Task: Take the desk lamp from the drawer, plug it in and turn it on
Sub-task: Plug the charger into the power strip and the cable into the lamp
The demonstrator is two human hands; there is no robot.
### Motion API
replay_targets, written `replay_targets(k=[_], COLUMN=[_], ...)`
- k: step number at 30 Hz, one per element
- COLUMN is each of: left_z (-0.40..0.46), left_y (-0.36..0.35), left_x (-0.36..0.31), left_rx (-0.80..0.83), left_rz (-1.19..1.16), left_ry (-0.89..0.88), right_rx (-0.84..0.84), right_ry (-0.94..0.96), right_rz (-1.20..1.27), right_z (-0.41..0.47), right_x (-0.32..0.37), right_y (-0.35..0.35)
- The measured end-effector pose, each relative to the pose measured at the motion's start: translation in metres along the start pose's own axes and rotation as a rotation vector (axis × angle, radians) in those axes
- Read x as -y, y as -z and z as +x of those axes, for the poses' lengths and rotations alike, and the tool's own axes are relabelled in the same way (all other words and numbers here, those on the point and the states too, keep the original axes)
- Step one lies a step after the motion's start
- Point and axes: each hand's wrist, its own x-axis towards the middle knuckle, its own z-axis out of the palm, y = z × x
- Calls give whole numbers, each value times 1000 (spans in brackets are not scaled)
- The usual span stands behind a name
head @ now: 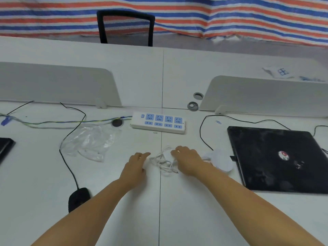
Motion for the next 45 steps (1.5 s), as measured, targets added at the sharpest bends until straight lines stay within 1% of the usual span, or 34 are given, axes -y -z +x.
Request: replay_targets(k=[2, 5, 9, 11, 13, 15, 16, 18, 20, 22, 25, 26, 27, 28, 30, 32, 34, 38, 40, 42, 43, 44, 45], left_z=[-3, 0, 9, 17, 25, 31, 32, 34, 35, 35, 30, 28, 27, 25, 24, 22, 21, 18, 19, 20, 20, 20, 20], left_y=[-7, -15, -18, -14, -4, 8, 14, 26, 35, 41, 43, 44, 44, 44, 43, 39, 35, 31, 31, 31, 32, 31, 31], left_x=[-4, -7, -5, -5, -7, -11, -15, -22, -28, -31, -31, -32, -33, -34, -32, -27, -22, -11, 2, 14, 18, 21, 24], left_rx=[64, 69, -9, -24, -34, -58, -70, -63, -46, -35, -45, -50, -53, -55, -64, -72, -93, -200, -304, -422, -470, -506, -527], left_rz=[68, 127, 87, -3, -190, -500, -702, -1071, -1313, -1433, -1466, -1466, -1463, -1452, -1400, -1298, -1200, -1189, -1181, -1172, -1170, -1161, -1138], left_ry=[-48, -77, -49, -6, 49, 147, 211, 332, 394, 401, 401, 401, 402, 409, 455, 530, 590, 685, 723, 751, 765, 776, 786], right_rx=[11, -1, -35, -1, 24, 18, 29, 114, 207, 249, 311, 333, 342, 332, 274, 206, 181, 167, 133, 80, 14, -99, -264], right_ry=[23, 44, 64, 90, 118, 92, 52, -5, -13, -20, -7, -8, -17, -28, -56, -92, -107, -116, -81, -94, -130, -171, -201], right_rz=[-4, 5, 80, 185, 383, 618, 767, 1141, 1471, 1661, 1874, 1906, 1885, 1814, 1620, 1472, 1359, 1072, 794, 418, 219, 24, -138], right_z=[9, 20, 28, 29, 29, 26, 23, 16, 11, 4, -8, -10, -13, -13, -14, -15, -19, -26, -28, -23, -18, -14, -8], right_x=[4, 5, 4, 1, -2, -6, -8, -11, -12, -14, -20, -21, -22, -22, -23, -25, -30, -41, -47, -55, -58, -60, -63], right_y=[-12, -19, -17, -11, 1, 15, 22, 36, 46, 55, 59, 58, 58, 57, 54, 53, 55, 66, 77, 80, 79, 74, 68])
